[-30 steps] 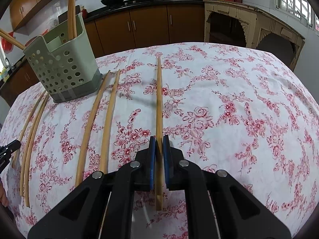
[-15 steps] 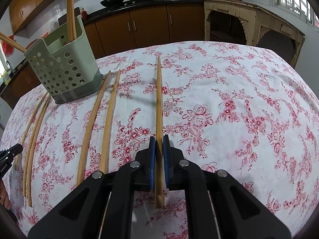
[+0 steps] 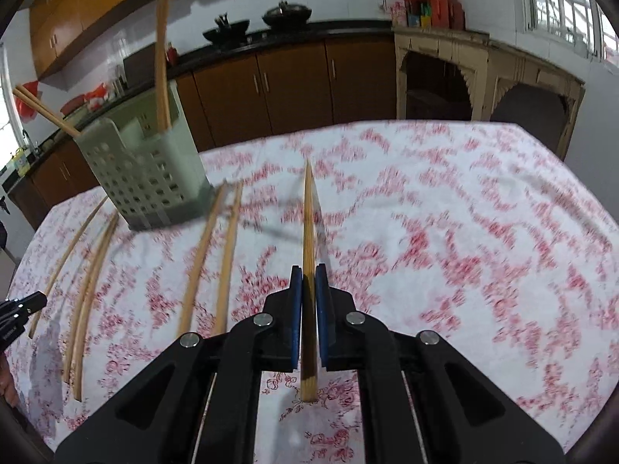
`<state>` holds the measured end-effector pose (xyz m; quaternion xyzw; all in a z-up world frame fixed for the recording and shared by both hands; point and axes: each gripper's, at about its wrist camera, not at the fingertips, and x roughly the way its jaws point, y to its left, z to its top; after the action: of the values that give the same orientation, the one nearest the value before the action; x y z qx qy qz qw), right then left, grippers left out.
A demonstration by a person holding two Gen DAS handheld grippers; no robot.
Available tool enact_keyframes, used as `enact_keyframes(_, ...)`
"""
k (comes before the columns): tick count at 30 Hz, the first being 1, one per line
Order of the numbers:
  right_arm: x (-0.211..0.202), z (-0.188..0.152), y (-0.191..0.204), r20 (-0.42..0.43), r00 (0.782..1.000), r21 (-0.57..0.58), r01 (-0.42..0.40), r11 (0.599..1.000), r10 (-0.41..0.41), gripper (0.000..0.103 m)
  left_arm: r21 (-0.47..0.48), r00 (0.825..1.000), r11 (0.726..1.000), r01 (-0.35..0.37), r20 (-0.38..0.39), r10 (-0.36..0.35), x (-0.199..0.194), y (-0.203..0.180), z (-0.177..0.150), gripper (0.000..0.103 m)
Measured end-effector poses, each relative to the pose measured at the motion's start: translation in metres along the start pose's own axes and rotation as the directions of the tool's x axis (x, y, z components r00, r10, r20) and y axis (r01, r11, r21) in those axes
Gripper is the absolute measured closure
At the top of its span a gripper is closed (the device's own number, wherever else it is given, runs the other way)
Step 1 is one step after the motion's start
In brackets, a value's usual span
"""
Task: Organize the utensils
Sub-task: 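Lift both held chopsticks upright and carry them toward the green holder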
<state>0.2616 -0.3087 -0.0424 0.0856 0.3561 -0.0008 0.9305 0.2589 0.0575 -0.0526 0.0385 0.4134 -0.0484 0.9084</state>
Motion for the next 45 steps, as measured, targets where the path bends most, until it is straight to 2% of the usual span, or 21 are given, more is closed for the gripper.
enact_keyframes(8,-0.026,0.016,0.002,0.079,0.997,-0.015,-0.004,1.000,0.005,0.095,0.011,0.998,1.000,0.014,0.065,-0.015,-0.032,0.006,0.015,0.095)
enact_keyframes(14,-0.034,0.019,0.001,0.106,0.994,-0.018,-0.004,1.000,0.006,0.095,0.036,1.000,0.999,0.016,0.014,-0.016,-0.023,0.004,0.011,0.095)
enact_keyframes(18,-0.034,0.019,0.000,0.106,0.994,-0.014,-0.006,1.000,0.008,0.095,0.009,1.000,1.000,0.024,-0.016,-0.024,-0.014,0.008,0.007,0.095)
enact_keyframes(25,-0.033,0.018,-0.002,0.105,0.994,-0.007,-0.006,1.000,0.006,0.095,0.006,1.000,1.000,0.011,-0.012,-0.011,-0.013,0.010,0.008,0.095)
enact_keyframes(33,-0.042,0.025,-0.004,0.140,0.990,-0.001,-0.007,1.000,0.007,0.095,-0.015,0.992,1.000,0.025,0.127,-0.023,-0.053,0.016,0.032,0.095)
enact_keyframes(38,-0.051,0.033,-0.005,0.173,0.985,0.000,-0.012,1.000,0.012,0.095,-0.032,0.975,0.999,0.041,0.220,-0.032,-0.082,0.018,0.047,0.095)
enact_keyframes(45,-0.068,0.044,-0.001,0.231,0.972,-0.009,-0.035,0.999,0.036,0.095,-0.047,0.954,0.998,0.043,0.297,-0.027,-0.105,0.018,0.061,0.095)
